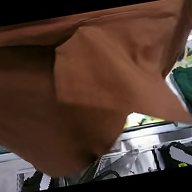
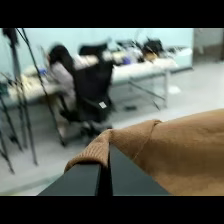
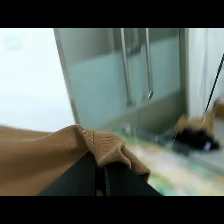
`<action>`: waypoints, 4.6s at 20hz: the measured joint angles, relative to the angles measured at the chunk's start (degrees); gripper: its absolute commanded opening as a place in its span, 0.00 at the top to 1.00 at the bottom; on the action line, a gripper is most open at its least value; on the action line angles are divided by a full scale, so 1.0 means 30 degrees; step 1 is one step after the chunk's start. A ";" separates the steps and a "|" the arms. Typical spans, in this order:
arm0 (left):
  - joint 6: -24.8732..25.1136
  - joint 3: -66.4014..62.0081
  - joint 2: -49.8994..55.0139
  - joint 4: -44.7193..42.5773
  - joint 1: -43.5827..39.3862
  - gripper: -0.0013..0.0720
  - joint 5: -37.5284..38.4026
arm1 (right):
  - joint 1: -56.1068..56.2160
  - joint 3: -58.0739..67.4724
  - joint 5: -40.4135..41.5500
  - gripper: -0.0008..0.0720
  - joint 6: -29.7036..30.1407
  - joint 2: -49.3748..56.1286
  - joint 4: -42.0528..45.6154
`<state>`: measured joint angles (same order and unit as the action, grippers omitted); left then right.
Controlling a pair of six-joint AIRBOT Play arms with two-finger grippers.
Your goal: Fold the shirts.
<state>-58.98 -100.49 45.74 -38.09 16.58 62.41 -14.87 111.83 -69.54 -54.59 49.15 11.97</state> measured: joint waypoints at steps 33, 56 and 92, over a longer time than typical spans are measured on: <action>-0.4860 1.3209 1.2356 -0.7410 0.1479 0.05 0.6215 | -0.5209 -1.2764 -0.3563 0.55 0.3286 0.6564 0.5712; -0.1807 1.3806 1.5977 -0.4634 -0.0969 0.96 0.4823 | -0.4590 -1.8484 -0.1231 0.54 0.1195 0.7664 1.0994; -0.2084 0.4095 0.1078 -0.1173 0.0372 0.96 0.3344 | -0.0663 -1.0025 0.6266 0.96 0.5027 -0.3402 0.2412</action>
<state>-65.23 -88.20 48.97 -41.60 17.69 72.44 -16.86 81.76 -50.74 -39.51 38.94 19.20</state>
